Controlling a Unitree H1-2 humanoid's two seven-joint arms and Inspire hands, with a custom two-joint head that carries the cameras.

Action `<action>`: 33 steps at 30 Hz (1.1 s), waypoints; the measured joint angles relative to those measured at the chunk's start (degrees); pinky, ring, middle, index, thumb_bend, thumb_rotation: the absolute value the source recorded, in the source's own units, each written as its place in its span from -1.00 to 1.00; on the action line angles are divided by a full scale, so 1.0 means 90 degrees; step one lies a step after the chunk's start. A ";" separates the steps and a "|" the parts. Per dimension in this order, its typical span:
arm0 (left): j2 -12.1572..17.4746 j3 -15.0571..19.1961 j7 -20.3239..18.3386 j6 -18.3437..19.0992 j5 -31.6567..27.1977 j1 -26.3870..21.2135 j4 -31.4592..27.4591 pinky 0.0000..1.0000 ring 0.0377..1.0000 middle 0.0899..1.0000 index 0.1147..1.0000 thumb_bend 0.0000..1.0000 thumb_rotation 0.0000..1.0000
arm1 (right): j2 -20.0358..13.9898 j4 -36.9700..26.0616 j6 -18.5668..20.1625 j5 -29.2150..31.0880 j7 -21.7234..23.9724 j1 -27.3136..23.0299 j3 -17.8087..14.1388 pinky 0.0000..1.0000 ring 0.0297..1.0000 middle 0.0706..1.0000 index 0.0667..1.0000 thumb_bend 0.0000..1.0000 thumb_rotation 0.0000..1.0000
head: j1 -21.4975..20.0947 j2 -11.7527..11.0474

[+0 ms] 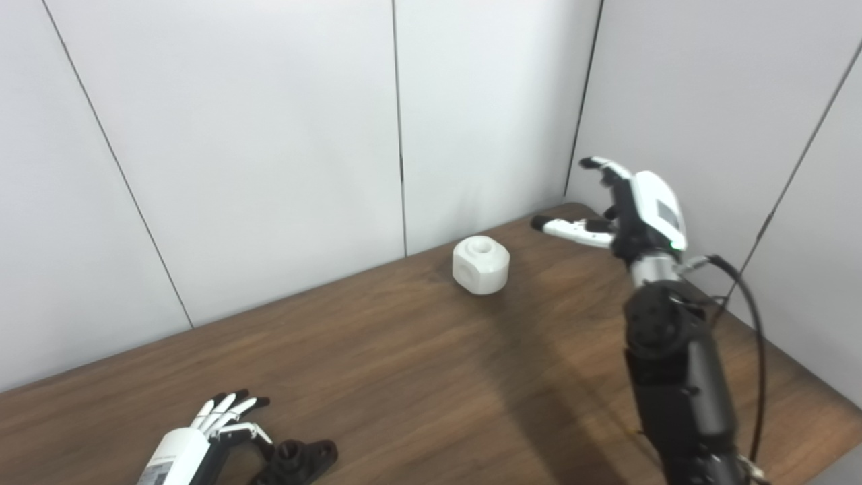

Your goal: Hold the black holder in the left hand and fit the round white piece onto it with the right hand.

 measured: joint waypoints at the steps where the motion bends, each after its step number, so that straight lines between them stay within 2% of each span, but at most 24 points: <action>1: 0.0001 0.0007 -0.0002 -0.0017 -0.0012 -0.0004 0.0014 1.00 0.92 0.74 -0.17 0.03 -0.91 | 0.0068 0.0213 0.0006 -0.0038 0.0073 -0.0103 -0.0108 0.18 0.74 0.88 0.72 0.87 0.14 | -0.0010 0.0000; 9: 0.0037 0.0050 -0.0012 -0.0081 -0.0027 -0.0008 0.0030 1.00 0.91 0.73 -0.17 0.03 -0.90 | 0.0374 0.1425 0.0020 -0.0504 0.0128 -0.0616 -0.0336 0.17 0.71 0.88 0.75 0.93 0.12 | 0.0039 0.0000; 15: 0.0038 0.0058 -0.0014 -0.0155 -0.0028 -0.0006 0.0030 1.00 0.90 0.72 -0.17 0.03 -0.90 | 0.0456 0.2096 0.0019 -0.0629 0.0101 -0.0819 -0.0167 0.23 0.74 0.89 0.79 0.96 0.13 | 0.0097 0.0019; 22: 0.0046 0.0083 -0.0030 -0.0163 -0.0028 0.0013 0.0009 1.00 0.91 0.73 -0.17 0.03 -0.90 | 0.0691 0.2596 0.0020 -0.0635 -0.0004 -0.0935 0.0002 0.32 0.78 0.90 0.77 1.00 0.16 | 0.0146 0.0010; 28: 0.0059 0.0113 -0.0049 -0.0161 -0.0028 0.0032 -0.0008 1.00 0.91 0.74 -0.17 0.03 -0.90 | 0.0836 0.2817 0.0019 -0.0660 -0.0136 -0.0946 0.0221 0.41 0.80 0.92 0.78 1.00 0.23 | 0.0156 0.0010; 33: 0.0073 0.0138 -0.0093 -0.0162 -0.0069 0.0046 -0.0015 1.00 0.92 0.74 -0.17 0.03 -0.90 | 0.0962 0.2928 0.0019 -0.0814 -0.0334 -0.0997 0.0257 0.43 0.82 0.92 0.80 1.00 0.25 | 0.0146 -0.0010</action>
